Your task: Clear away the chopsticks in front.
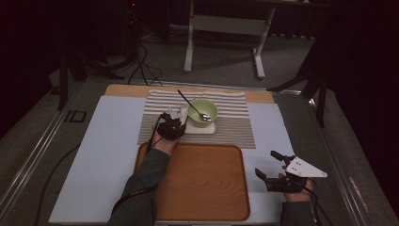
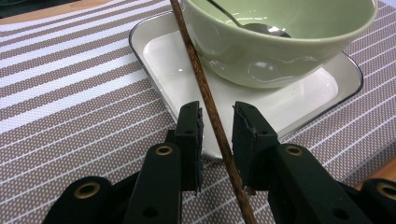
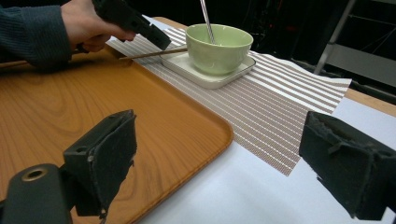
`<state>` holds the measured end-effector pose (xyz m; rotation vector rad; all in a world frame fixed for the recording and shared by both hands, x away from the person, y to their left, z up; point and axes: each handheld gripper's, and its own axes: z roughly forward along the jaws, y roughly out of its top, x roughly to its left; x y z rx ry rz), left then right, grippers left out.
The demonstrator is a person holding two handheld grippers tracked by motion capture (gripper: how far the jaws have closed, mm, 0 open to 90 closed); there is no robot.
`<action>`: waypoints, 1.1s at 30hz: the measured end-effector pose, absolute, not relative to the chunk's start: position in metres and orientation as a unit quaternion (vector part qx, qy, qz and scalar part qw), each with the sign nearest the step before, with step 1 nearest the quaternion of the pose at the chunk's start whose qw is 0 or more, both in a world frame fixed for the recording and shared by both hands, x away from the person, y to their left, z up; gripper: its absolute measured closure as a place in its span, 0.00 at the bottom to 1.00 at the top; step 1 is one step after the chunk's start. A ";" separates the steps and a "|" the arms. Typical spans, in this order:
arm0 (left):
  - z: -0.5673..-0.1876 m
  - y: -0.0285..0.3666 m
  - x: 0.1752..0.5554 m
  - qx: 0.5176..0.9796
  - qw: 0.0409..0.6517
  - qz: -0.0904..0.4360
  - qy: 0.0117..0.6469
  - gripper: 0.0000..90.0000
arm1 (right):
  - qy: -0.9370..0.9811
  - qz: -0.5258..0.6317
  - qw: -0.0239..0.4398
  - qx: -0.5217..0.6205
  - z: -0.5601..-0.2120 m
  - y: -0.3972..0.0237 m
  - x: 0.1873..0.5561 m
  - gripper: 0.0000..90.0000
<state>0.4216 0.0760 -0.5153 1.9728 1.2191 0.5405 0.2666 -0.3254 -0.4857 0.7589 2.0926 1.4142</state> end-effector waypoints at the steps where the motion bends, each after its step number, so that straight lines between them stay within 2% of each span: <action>1: -0.516 0.075 0.423 0.770 0.368 0.211 0.477 0.81 | 0.768 0.519 0.249 0.279 -0.486 -0.325 0.267 0.12; 15: -0.521 0.067 0.438 0.765 0.350 0.211 0.498 0.83 | 0.767 0.521 0.249 0.280 -0.485 -0.327 0.266 0.12; 33: -0.522 0.062 0.448 0.753 0.334 0.207 0.528 0.94 | 0.766 0.523 0.248 0.280 -0.485 -0.326 0.266 0.12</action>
